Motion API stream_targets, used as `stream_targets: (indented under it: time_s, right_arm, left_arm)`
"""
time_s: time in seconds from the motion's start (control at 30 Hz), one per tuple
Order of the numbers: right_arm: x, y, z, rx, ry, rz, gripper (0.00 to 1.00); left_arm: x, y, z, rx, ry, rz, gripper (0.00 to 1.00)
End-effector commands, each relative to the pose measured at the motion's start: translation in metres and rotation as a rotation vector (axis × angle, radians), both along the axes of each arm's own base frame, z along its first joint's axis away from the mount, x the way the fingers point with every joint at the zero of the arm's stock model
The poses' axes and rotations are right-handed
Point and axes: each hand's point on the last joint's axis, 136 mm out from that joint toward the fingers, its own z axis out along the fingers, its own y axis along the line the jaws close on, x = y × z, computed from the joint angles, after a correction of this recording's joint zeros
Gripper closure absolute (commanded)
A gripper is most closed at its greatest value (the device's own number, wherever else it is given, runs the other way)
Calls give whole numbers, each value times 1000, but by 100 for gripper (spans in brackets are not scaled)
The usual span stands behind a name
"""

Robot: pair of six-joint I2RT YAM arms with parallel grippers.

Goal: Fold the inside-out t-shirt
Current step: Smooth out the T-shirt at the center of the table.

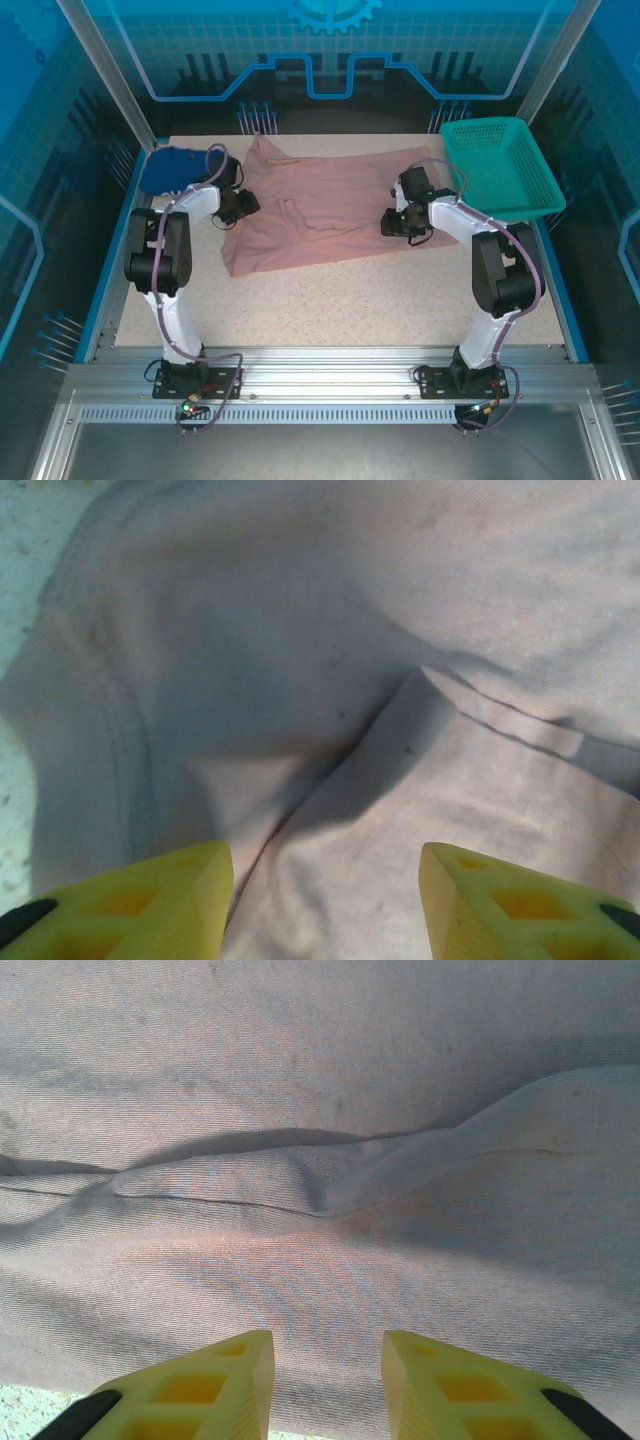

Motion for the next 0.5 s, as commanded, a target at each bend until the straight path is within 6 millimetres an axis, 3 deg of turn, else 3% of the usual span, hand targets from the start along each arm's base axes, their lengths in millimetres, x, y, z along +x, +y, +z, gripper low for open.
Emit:
stream_targets:
  time_s: [0.0,0.13,0.23,0.47]
  right_arm:
    - [1,4,4,1,-3,11,65]
    - [0,2,2,-5,2,8,65]
    - [0,1,2,-12,1,4,65]
    - [-2,-20,-14,-80,67,-56,66]
  left_arm:
    - [18,-3,0,26,-23,-45,52]
    - [22,-1,-8,27,8,-43,64]
    - [23,3,-10,27,22,-34,79]
    - [21,20,2,31,17,3,99]
